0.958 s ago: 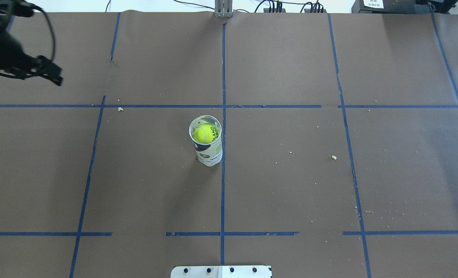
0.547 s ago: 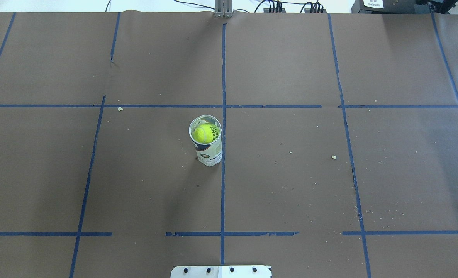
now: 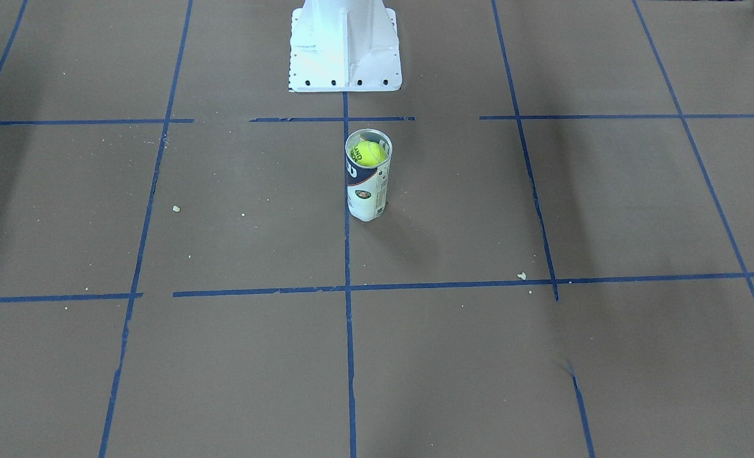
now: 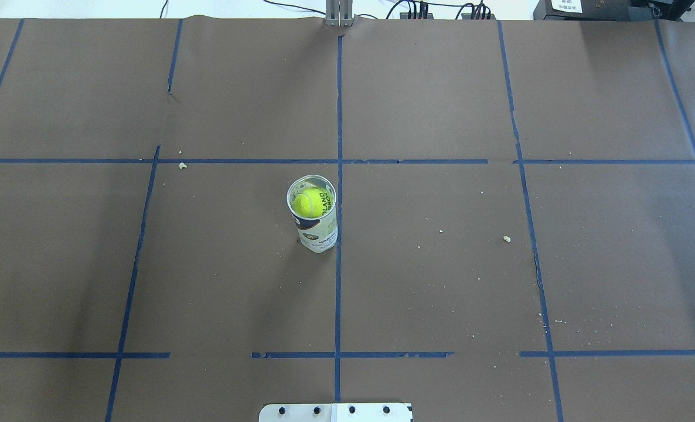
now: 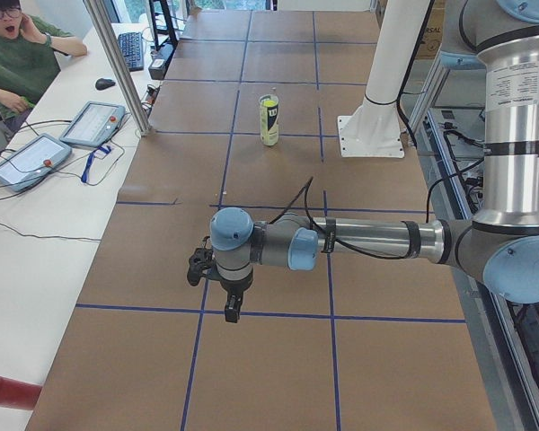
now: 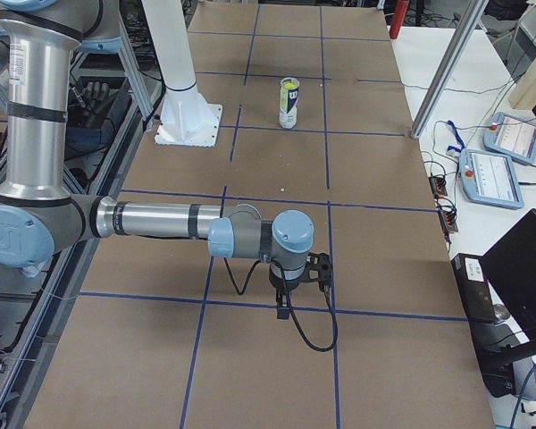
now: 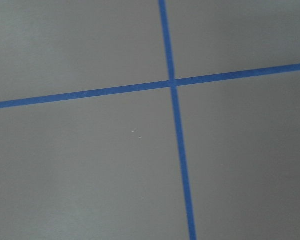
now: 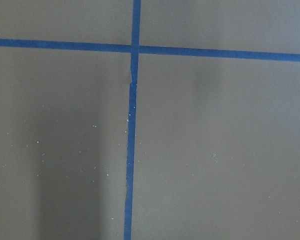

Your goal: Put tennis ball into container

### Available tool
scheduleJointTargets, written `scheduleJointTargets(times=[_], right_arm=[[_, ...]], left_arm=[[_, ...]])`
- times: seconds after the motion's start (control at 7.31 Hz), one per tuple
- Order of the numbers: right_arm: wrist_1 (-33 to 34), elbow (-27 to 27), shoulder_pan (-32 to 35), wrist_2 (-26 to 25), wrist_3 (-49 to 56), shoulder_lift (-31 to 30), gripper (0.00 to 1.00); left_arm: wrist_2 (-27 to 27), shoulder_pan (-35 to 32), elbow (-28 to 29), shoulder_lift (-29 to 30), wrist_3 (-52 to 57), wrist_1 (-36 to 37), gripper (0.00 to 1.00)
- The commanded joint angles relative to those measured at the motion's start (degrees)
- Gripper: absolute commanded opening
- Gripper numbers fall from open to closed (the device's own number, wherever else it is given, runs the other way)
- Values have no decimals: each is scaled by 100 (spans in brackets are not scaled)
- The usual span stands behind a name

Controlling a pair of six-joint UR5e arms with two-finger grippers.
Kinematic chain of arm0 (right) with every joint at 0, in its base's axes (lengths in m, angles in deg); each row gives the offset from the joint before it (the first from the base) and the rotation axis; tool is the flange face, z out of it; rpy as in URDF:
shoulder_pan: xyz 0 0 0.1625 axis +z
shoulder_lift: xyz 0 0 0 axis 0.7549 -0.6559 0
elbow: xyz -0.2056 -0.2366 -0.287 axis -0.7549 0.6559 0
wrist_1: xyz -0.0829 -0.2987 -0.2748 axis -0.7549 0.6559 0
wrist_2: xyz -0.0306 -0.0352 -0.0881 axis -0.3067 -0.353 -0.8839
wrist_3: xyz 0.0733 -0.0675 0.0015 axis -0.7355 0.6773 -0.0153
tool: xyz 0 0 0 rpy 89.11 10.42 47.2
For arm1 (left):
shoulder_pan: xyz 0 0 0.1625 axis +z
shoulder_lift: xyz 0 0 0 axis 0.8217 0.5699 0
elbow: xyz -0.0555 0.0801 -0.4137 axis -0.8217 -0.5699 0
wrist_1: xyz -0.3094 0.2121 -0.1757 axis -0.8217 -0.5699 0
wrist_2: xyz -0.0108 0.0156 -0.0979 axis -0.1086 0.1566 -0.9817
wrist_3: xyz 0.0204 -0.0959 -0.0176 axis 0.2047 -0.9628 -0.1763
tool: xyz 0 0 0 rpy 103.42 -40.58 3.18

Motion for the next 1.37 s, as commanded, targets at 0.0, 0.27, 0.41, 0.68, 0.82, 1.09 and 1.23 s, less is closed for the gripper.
scheduleJointTargets(times=[0.0,0.27,0.41,0.68,0.82,1.09,1.23], right_arm=[[0,2,0,0,0,3,100],[0,-7,0,0,0,-6,100],[0,2,0,0,0,-6,100],[0,2,0,0,0,-6,100],[0,2,0,0,0,3,100],[0,2,0,0,0,3,100],[0,2,0,0,0,-6,100]], left_arm=[[28,-136,-27,-92,-38,69,100],[-16,-136,-72,-31,-38,70,100],[-24,-127,-115,-14,-38,61,100],[-24,-136,-185,-5,-38,70,100],[-16,-136,-186,-13,-38,70,100],[-16,-136,-186,-5,-38,61,100],[-16,-136,-186,-5,-38,61,100]])
